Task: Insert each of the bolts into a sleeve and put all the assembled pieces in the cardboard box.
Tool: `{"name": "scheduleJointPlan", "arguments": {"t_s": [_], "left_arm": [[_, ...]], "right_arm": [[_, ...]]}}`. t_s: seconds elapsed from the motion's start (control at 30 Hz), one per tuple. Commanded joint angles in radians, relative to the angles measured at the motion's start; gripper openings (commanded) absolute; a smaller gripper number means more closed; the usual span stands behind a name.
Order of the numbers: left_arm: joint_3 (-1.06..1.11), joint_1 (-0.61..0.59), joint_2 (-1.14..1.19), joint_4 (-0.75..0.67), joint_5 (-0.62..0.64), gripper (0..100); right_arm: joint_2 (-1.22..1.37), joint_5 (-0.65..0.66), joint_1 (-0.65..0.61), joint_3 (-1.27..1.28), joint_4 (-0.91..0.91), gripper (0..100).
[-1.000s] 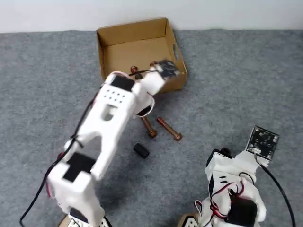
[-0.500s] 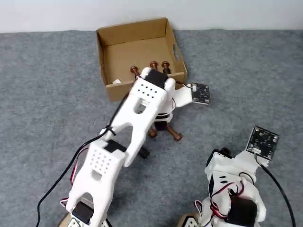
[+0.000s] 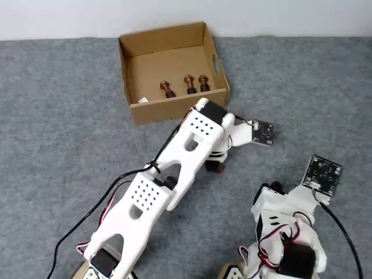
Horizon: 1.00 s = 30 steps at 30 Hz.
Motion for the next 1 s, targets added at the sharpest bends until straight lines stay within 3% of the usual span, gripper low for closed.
{"name": "scheduleJointPlan", "arguments": {"t_s": [0.0,0.27,0.37,0.7,0.97], "left_arm": [[-0.044,0.014,0.012,0.028,-0.003,19],[-0.047,0.038,0.031,0.028,-0.003,2],[-0.047,0.037,0.011,0.028,0.017,1],[-0.041,0.029,-0.190,0.029,0.528,0],[0.087,0.021,-0.460,0.031,0.715,0]], "right_arm": [[0.001,0.011,0.013,-0.006,-0.024,0.8],[0.001,0.011,0.013,-0.006,-0.024,0.8],[0.001,0.011,0.012,-0.006,-0.024,0.8],[0.001,0.009,0.012,-0.006,-0.022,0.8],[0.001,0.009,0.005,-0.008,-0.021,0.8]]}}
